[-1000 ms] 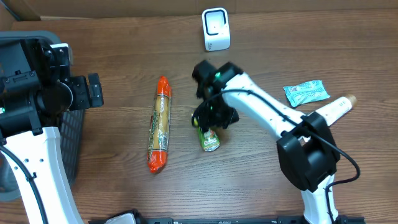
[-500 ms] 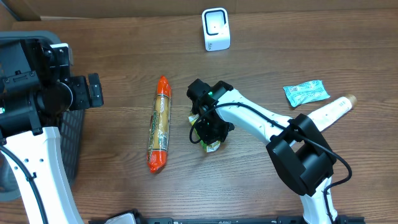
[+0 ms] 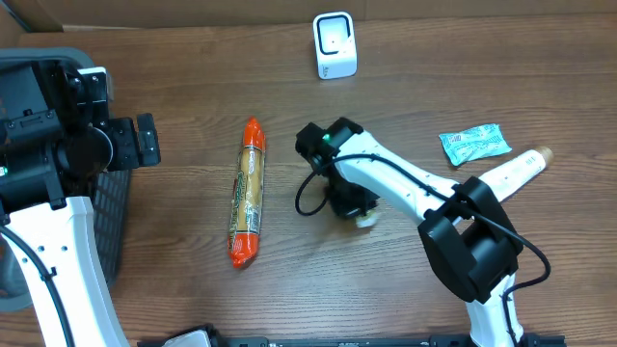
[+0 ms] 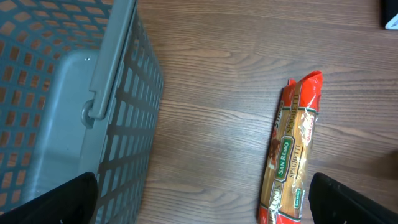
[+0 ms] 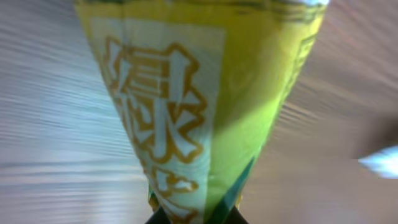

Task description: Scan the item barcode

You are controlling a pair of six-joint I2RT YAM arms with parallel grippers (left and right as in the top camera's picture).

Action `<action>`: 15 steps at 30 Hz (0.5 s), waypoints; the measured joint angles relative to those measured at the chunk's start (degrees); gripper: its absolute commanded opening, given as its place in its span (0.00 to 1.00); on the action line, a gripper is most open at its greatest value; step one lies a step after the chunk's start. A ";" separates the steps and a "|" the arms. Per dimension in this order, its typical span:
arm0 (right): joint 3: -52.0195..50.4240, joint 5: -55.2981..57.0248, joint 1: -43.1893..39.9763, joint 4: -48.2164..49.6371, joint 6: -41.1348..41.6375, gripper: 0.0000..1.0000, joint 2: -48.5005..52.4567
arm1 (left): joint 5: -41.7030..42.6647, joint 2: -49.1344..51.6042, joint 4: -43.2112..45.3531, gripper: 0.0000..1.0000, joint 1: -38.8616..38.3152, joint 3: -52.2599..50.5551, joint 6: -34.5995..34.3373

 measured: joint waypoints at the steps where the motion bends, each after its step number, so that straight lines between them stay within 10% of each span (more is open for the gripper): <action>1: 0.70 2.99 -0.24 -0.92 1.66 0.04 -0.11 | 0.00 0.00 0.00 0.99 0.00 0.00 -0.02; 10: 1.70 12.70 -0.50 -0.85 8.83 0.04 3.19 | 0.00 0.00 0.00 0.99 0.00 0.00 -0.02; 15: 1.73 16.04 -0.46 -1.68 10.80 0.28 9.31 | 0.00 0.00 0.00 1.00 0.00 0.00 -0.02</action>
